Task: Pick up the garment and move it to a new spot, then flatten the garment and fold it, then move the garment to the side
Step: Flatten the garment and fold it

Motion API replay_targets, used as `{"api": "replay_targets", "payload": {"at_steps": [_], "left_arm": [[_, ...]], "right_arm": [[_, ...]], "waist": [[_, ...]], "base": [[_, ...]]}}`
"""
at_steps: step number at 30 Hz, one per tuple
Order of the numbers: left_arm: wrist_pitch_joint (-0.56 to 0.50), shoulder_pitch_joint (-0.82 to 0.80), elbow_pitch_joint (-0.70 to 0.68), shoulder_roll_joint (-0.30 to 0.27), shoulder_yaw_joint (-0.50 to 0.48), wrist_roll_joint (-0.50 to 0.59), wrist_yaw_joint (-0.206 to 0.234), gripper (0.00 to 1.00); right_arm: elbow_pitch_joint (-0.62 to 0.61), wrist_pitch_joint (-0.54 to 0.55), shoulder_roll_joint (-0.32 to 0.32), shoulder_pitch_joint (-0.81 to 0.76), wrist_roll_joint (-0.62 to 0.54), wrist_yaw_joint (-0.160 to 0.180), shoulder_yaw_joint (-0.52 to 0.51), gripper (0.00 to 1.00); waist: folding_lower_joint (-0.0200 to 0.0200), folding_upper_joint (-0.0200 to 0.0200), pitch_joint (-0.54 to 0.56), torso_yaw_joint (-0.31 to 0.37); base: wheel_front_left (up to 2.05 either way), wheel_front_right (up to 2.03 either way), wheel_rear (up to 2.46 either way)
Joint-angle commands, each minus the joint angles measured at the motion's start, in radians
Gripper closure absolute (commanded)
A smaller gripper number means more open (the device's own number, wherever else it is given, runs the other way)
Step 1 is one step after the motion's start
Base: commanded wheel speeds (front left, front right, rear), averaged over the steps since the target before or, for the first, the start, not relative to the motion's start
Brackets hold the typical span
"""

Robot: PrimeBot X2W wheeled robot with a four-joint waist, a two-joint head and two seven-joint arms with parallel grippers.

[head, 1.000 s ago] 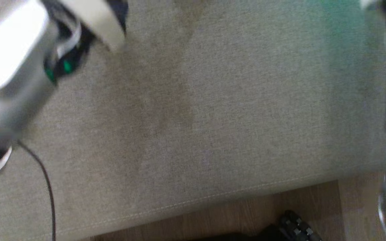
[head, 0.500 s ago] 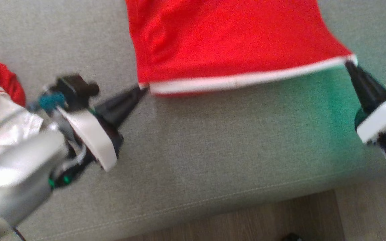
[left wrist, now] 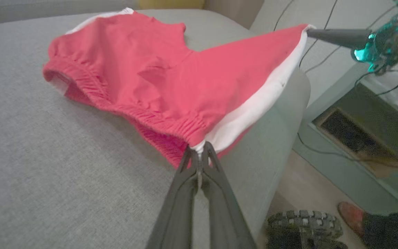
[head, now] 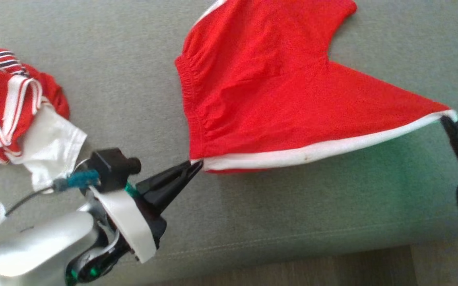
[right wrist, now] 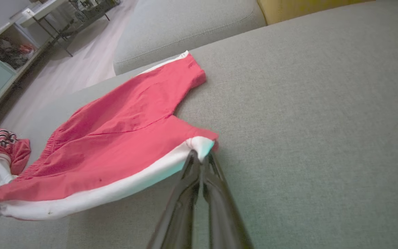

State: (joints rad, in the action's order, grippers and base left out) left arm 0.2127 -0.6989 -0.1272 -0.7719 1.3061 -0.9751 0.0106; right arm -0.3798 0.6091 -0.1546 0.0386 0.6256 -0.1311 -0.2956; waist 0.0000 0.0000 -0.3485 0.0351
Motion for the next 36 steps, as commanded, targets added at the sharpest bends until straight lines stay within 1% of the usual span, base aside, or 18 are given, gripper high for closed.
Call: {"api": "replay_targets", "payload": {"at_steps": [1,3,4,5,9,13,16,19,21,26,32,36], "left_arm": [[0.005,-0.023,-0.052,-0.033,-0.073,-0.051,0.008,1.0],[0.001,-0.028,-0.057,-0.024,-0.082,-0.071,0.006,1.0],[-0.001,-0.035,-0.057,-0.01,-0.094,-0.094,0.005,1.0],[-0.003,-0.048,-0.042,0.035,-0.122,-0.155,-0.002,1.0],[-0.023,-0.09,0.036,0.144,-0.174,-0.29,-0.045,1.0],[-0.037,-0.136,0.144,0.246,-0.239,-0.431,-0.089,1.0],[-0.049,-0.166,0.223,0.301,-0.285,-0.521,-0.111,1.0],[-0.069,-0.195,0.282,0.34,-0.319,-0.589,-0.126,1.0],[-0.075,-0.216,0.314,0.356,-0.339,-0.612,-0.132,1.0],[-0.084,-0.269,0.388,0.395,-0.347,-0.607,-0.139,1.0],[-0.057,-0.325,0.443,0.448,-0.365,-0.591,-0.141,1.0],[-0.037,-0.339,0.456,0.467,-0.367,-0.576,-0.141,1.0]], "right_arm": [[-0.063,0.044,-0.011,0.052,-0.021,0.0,-0.012,1.0],[-0.065,0.065,-0.013,0.073,-0.035,0.0,-0.018,1.0],[-0.061,0.087,-0.015,0.098,-0.047,0.0,-0.02,1.0],[-0.029,0.14,-0.008,0.158,-0.063,0.0,-0.025,1.0],[0.07,0.216,-0.024,0.311,-0.119,0.0,-0.032,1.0],[0.192,0.245,-0.05,0.494,-0.178,0.0,-0.026,1.0],[0.295,0.255,-0.054,0.63,-0.217,0.0,-0.017,1.0],[0.395,0.251,-0.058,0.755,-0.257,0.0,0.005,1.0],[0.457,0.242,-0.059,0.829,-0.286,0.0,0.026,1.0],[0.607,0.214,-0.063,0.981,-0.352,0.0,0.079,1.0],[0.758,0.16,-0.073,1.115,-0.421,0.0,0.115,1.0],[0.838,0.123,-0.082,1.184,-0.457,0.0,0.137,1.0]], "waist": [[0.0,0.0,0.005,-0.028],[0.0,0.0,0.004,-0.037],[0.0,0.0,0.003,-0.046],[0.0,0.0,-0.004,-0.063],[0.0,0.0,-0.035,-0.103],[0.0,0.0,-0.083,-0.13],[0.0,0.0,-0.119,-0.148],[0.0,0.0,-0.153,-0.166],[0.0,0.0,-0.173,-0.177],[0.0,0.0,-0.214,-0.211],[0.0,0.0,-0.253,-0.244],[0.0,0.0,-0.271,-0.258]], "base": [[0.0,0.0,0.0],[0.0,0.0,0.0],[0.0,0.0,0.0],[0.0,0.0,0.0],[0.0,0.0,0.0],[0.0,0.0,0.0],[0.0,0.0,0.0],[0.0,0.0,0.0],[0.0,0.0,0.0],[0.0,0.0,0.0],[0.0,0.0,0.0],[0.0,0.0,0.0]]}}
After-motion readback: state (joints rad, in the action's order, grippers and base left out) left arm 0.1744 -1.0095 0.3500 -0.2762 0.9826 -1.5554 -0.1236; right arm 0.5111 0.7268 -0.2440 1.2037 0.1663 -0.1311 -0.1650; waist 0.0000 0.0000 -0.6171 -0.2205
